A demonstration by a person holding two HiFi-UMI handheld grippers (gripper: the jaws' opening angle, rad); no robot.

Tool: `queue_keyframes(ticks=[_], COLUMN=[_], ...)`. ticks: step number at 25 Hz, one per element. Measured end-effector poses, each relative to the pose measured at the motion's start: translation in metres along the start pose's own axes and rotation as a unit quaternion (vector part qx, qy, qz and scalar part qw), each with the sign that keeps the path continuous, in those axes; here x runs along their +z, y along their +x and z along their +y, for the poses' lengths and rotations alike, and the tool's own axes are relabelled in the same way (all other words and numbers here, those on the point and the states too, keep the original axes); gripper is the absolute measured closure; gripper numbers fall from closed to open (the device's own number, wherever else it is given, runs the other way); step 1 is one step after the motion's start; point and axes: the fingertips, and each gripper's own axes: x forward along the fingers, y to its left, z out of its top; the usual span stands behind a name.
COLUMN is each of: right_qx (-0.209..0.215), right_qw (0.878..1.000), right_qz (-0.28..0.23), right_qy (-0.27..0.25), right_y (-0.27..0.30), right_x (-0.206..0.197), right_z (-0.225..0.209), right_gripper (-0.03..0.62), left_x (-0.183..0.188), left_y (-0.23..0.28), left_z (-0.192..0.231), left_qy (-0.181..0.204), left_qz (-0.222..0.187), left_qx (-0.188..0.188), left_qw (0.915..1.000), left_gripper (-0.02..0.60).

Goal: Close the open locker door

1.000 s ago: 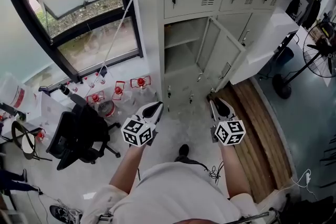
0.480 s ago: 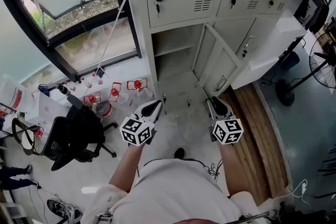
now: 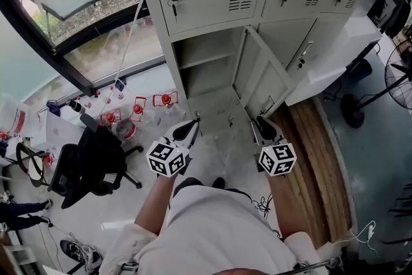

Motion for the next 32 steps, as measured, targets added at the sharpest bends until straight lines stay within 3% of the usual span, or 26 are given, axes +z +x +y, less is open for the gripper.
queue_keyframes(ticks=[14, 32], right_qx=[-0.073, -0.194], right_qw=[0.997, 0.98], right_qz=[-0.009, -0.017], right_qy=[0.022, 0.039], right_y=[0.011, -0.012], right_x=[0.007, 0.008], right_z=[-0.009, -0.053], right_gripper=[0.513, 0.513], left_x=[0.023, 0.029], left_y=[0.035, 0.075], left_z=[0.02, 0.012], left_qy=[0.024, 0.028], left_qz=[0.026, 0.041], left_qx=[-0.084, -0.17], left_qw=[0.9959, 0.9842], left_gripper=[0.566, 0.566])
